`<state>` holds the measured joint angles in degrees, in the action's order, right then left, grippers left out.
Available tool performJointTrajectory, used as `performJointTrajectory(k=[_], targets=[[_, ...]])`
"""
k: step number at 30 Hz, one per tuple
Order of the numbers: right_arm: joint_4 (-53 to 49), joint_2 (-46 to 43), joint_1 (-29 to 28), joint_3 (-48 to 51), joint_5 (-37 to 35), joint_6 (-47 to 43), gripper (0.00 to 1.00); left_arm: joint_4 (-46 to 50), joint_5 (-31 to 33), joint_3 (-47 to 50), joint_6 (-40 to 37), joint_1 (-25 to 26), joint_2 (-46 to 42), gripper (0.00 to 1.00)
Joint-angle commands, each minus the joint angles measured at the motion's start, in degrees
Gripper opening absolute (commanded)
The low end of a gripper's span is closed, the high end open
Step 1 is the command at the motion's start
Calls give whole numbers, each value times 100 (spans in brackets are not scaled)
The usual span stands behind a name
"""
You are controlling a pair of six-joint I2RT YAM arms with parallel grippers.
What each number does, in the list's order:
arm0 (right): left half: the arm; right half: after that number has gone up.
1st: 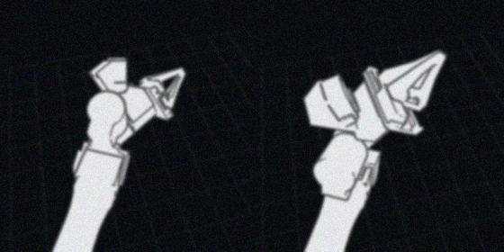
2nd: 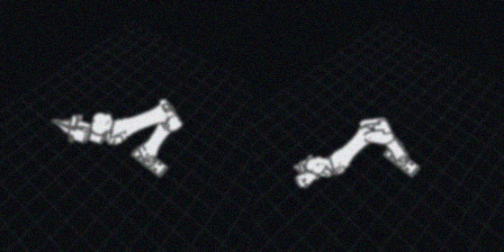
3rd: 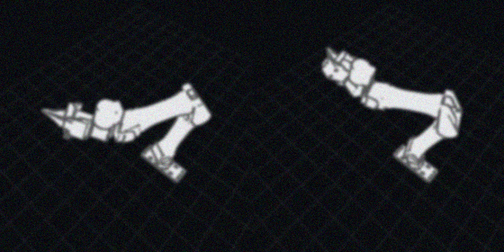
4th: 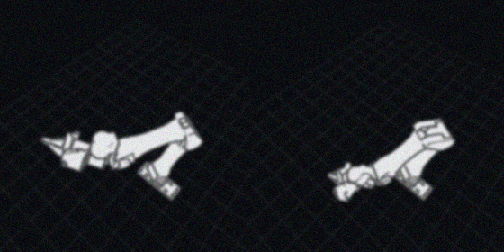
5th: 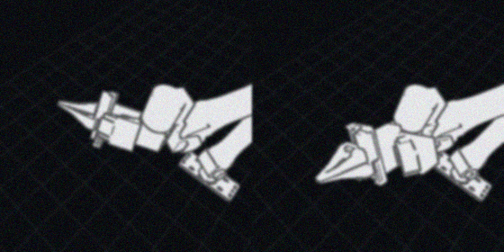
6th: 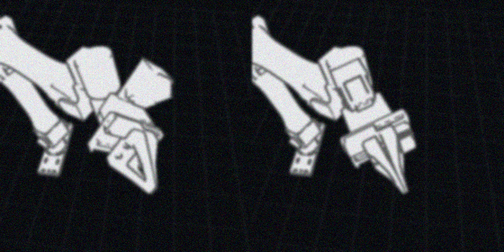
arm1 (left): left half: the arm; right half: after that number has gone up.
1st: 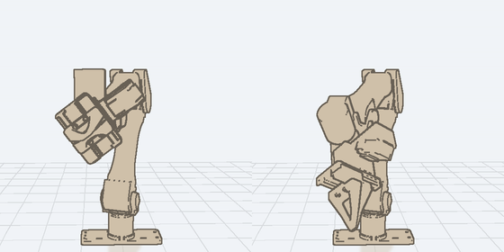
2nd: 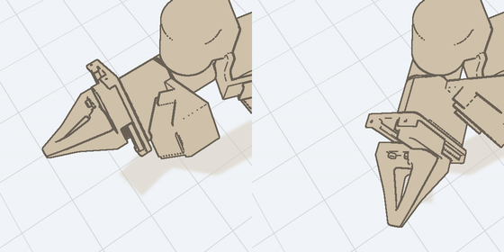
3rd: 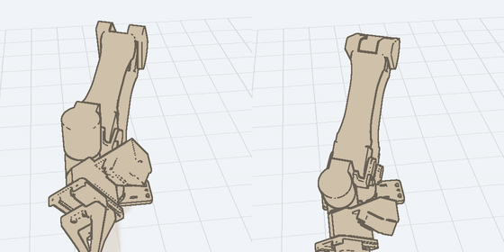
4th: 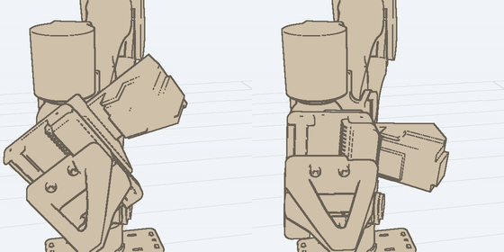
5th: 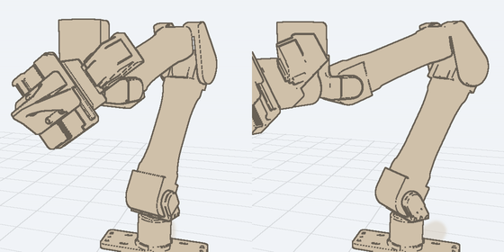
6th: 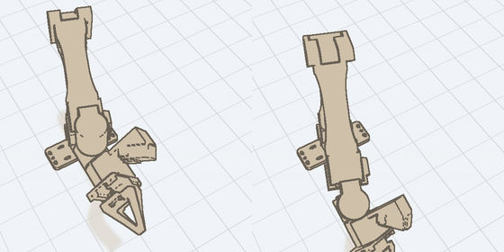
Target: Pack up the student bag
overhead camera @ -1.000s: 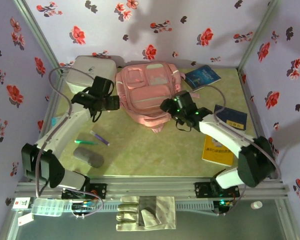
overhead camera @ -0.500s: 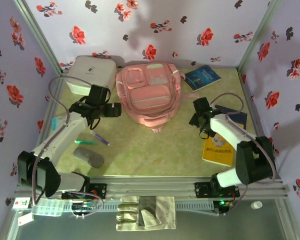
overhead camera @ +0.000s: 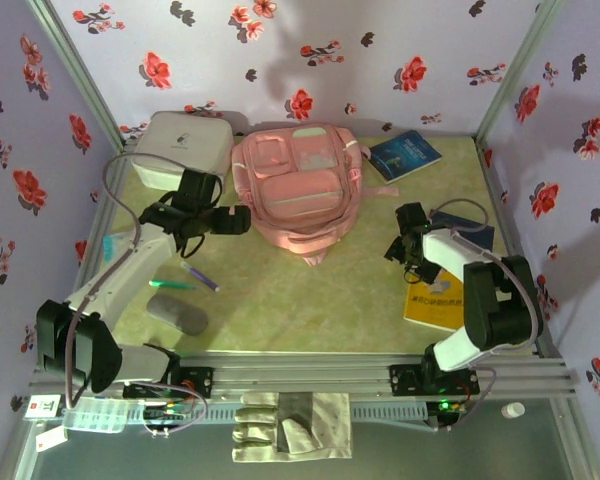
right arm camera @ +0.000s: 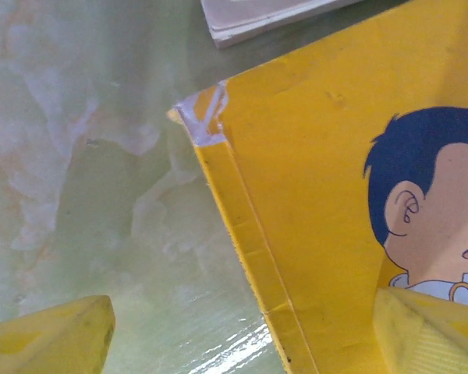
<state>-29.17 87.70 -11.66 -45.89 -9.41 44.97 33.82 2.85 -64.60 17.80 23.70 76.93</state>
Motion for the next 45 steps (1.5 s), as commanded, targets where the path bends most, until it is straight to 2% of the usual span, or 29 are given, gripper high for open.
performJointTrajectory(k=[1,5,9,11,13,17,21,26,30,34,39,43,45], targets=[[774,94,-224,393,1274,868,85,48,-164,-177,-40,-28,101,100],[1531,57,-722,476,1486,1851,85,135,-247,-318,46,-16,146,100],[1914,146,-1293,177,1458,2432,84,40,-567,-309,299,50,212,100],[1906,116,-1410,41,1328,2478,82,-66,-741,-282,481,159,286,100],[1638,-12,-1470,-104,906,2319,82,-189,-911,-264,631,323,386,100],[1051,-492,-1457,-333,320,1764,82,-368,-1215,-421,903,781,754,100],[489,-1014,-1276,-274,-173,1185,84,-644,-1404,-698,1341,1367,1286,100],[346,-1434,-547,237,472,581,80,-1101,-1870,-1125,1939,2011,2078,99],[324,-1611,-130,588,508,138,74,-1431,-2112,-1516,2025,2473,2648,98],[407,-1466,222,790,594,-115,64,-1261,-2198,-2047,2115,2714,3279,97],[337,-1326,367,850,657,-354,51,-1027,-2526,-2745,2234,2867,4062,94],[376,-1290,374,943,647,-393,48,-585,-2535,-3237,2316,2899,4534,88],[390,-1199,382,948,692,-408,45,-433,-2533,-3443,2387,2894,4740,82]])
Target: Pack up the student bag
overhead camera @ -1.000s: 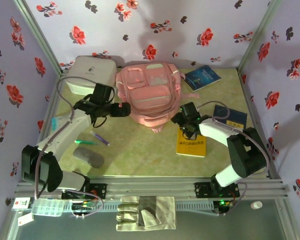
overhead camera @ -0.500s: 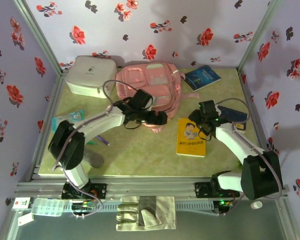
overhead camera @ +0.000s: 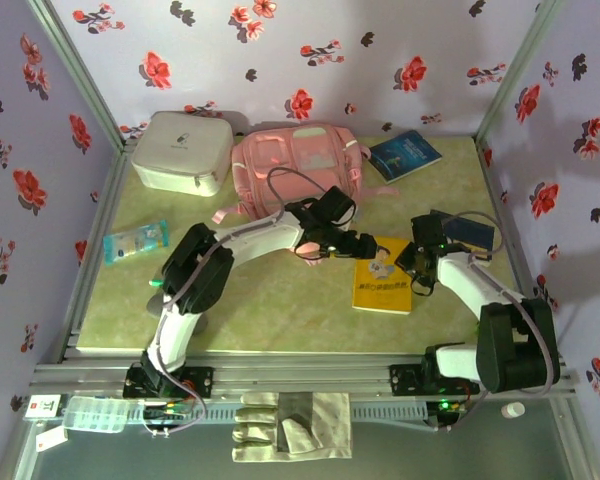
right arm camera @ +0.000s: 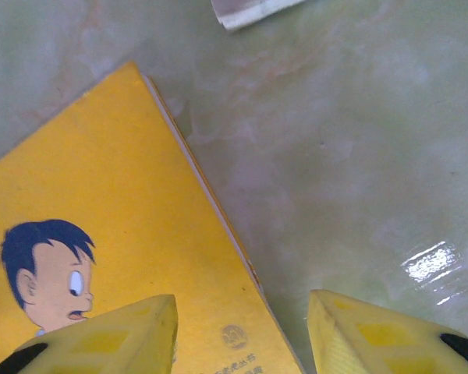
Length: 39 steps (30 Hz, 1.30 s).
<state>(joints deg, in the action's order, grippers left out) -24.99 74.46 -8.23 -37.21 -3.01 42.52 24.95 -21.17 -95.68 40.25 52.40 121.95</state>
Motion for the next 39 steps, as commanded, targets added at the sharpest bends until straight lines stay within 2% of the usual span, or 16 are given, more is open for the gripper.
performJointTrajectory(k=[1,3,7,12,17,33,39], targets=[[-30,174,39,72,86,-173,44,486,-130,-398,182,24,315,79],[-24,280,35,56,146,-175,40,666,-133,-623,215,33,529,73],[38,328,32,108,151,-173,32,907,-99,-993,167,116,814,69],[126,295,29,197,127,-128,28,1035,124,-1135,334,130,1004,65],[110,359,34,223,172,-87,25,1104,71,-1283,371,139,1153,63],[311,469,29,334,399,141,24,1363,-188,-1815,336,209,1557,59],[393,560,32,321,492,208,25,1512,-285,-2002,344,209,1711,60]])
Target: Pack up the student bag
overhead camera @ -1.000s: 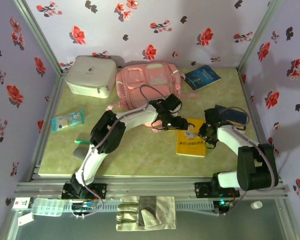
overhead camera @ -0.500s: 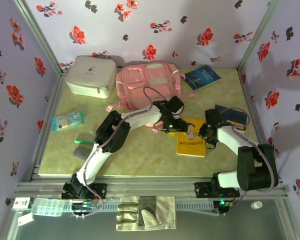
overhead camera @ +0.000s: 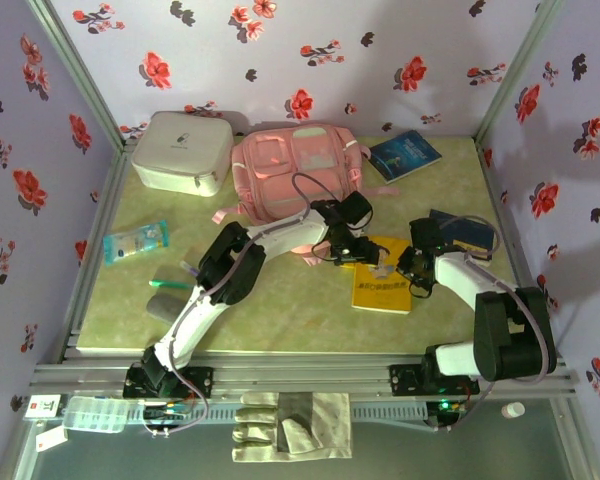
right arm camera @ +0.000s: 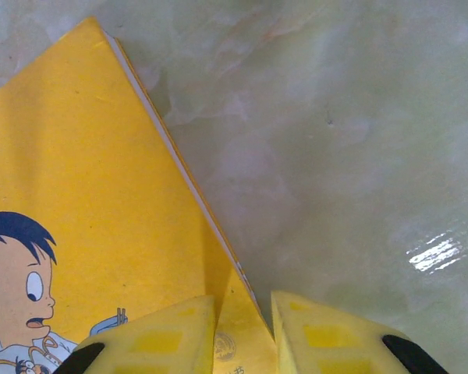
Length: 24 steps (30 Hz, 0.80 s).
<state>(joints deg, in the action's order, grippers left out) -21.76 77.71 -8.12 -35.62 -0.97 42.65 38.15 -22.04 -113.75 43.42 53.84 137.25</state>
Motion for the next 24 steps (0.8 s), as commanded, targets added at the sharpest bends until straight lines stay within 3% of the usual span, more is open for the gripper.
performJointTrajectory(k=[1,13,24], targets=[[83,246,28,169,295,204,25,200,-198,-200,33,65,188,61],[333,165,25,405,340,457,24,-212,-344,-248,-62,100,-301,55],[490,-133,21,561,203,664,25,-1140,-331,713,311,100,-1186,42]])
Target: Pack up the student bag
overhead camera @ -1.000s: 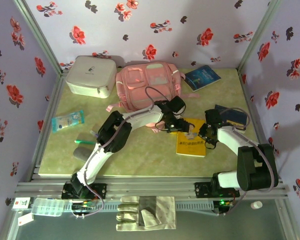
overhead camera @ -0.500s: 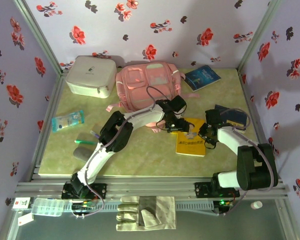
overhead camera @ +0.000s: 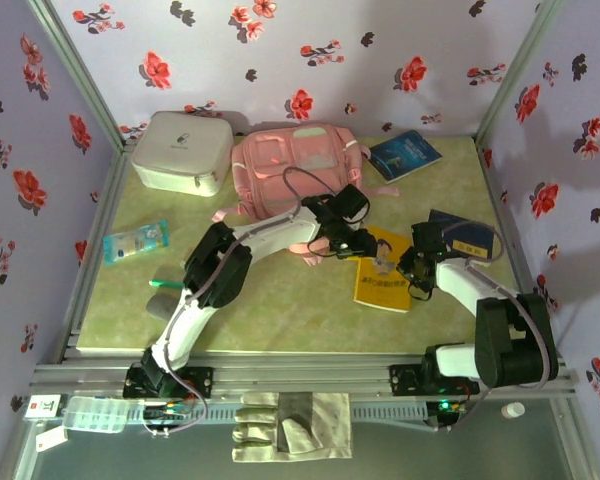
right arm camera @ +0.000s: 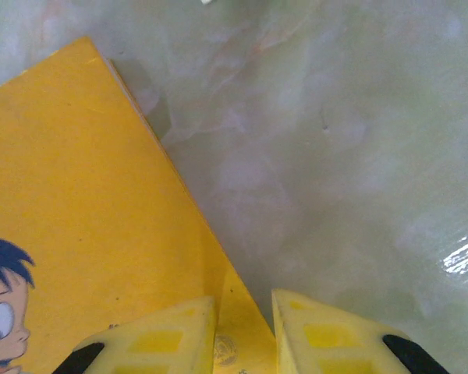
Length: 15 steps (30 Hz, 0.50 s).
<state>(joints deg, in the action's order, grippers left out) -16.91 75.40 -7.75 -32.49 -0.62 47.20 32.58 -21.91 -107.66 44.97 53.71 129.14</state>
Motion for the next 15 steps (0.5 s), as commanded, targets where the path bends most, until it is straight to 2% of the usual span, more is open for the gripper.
performJointTrajectory(k=[1,15], targets=[[18,82,-10,259,175,211,25,-579,-356,105,192,105,-344,42],[200,54,-14,375,322,356,25,-492,-436,-241,361,95,168,37]])
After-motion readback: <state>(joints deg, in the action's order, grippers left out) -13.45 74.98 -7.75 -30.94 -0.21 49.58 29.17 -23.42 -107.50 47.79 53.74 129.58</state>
